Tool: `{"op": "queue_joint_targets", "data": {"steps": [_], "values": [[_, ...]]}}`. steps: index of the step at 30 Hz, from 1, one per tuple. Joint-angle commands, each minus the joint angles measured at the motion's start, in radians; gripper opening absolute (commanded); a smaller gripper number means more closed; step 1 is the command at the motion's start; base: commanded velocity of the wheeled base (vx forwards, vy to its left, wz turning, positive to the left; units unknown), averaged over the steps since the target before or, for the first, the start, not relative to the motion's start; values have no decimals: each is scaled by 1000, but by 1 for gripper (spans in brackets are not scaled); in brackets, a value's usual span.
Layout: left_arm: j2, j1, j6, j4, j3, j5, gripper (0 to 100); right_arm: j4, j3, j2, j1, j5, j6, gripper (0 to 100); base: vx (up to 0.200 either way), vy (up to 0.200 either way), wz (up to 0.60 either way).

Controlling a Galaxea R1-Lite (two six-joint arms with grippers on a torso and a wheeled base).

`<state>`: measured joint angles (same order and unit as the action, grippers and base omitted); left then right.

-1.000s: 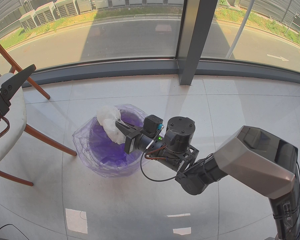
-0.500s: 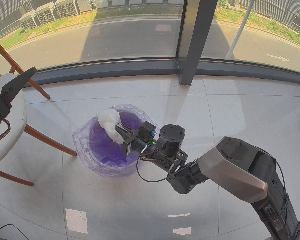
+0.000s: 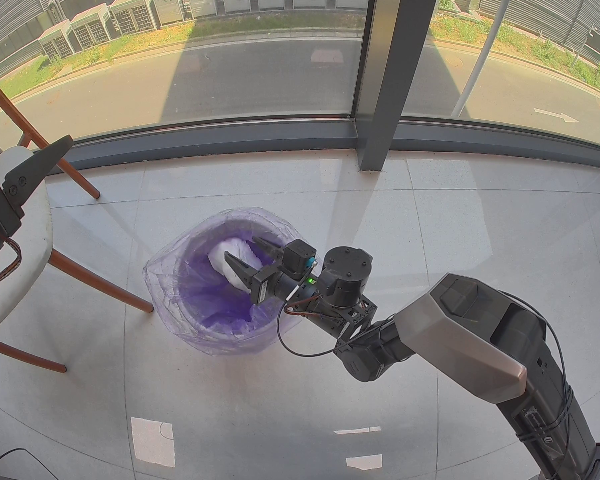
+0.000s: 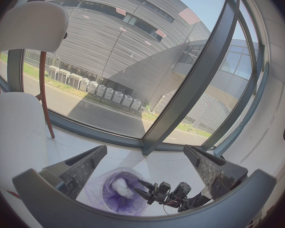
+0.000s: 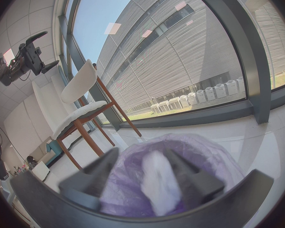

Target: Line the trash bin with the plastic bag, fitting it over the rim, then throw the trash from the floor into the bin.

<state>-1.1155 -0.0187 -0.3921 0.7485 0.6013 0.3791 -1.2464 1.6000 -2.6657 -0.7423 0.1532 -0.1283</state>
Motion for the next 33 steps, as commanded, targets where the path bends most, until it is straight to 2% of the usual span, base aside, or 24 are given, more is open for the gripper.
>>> {"op": "queue_joint_targets", "data": {"steps": [1, 8, 15, 16, 20, 24, 26, 27, 28, 30, 31, 32, 33], "values": [[3, 0, -1, 2, -12, 0, 100, 5, -14, 75, -2, 0, -2, 100, 0, 0, 0], [11, 22, -1, 3, -18, -2, 100, 18, -60, 245, 6, -12, -10, 100, 0, 0, 0], [75, 22, -1, 2, -34, -2, 100, 48, -374, 653, 112, -35, -10, 100, 0, 0, 0], [75, 22, -1, 2, -34, -2, 100, 48, -374, 653, 112, -35, -10, 100, 0, 0, 0], [204, 75, -1, 2, -133, -6, 100, 68, -635, 969, 270, -92, -10, 100, 0, 0, 0], [345, 171, -5, -1, -268, -16, 100, 110, -905, 1258, 440, -141, -10, 100, 0, 0, 0], [415, 181, -8, -3, -364, -2, 100, 111, -1054, 1371, 523, -158, -8, 100, 0, 0, 0], [421, 181, -8, -3, -371, 0, 100, 111, -1069, 1380, 529, -159, -8, 100, 0, 0, 0], [510, 171, 2, 0, -497, 24, 100, 111, -1261, 1509, 600, -155, 1, 100, 0, 0, 0], [592, 166, 22, -3, -581, 87, 100, 113, -1422, 1636, 627, -153, 7, 100, 0, 0, 0], [600, 166, 24, -3, -589, 95, 100, 113, -1434, 1647, 629, -153, 7, 100, 0, 0, 0], [709, 168, 64, -100, -601, 162, 100, 127, -1583, 1762, 643, -150, 41, 100, 0, 0, 0], [795, 171, 75, -215, -601, 184, 100, 189, -1600, 1836, 647, -150, 64, 100, 0, 0, 0]]}}
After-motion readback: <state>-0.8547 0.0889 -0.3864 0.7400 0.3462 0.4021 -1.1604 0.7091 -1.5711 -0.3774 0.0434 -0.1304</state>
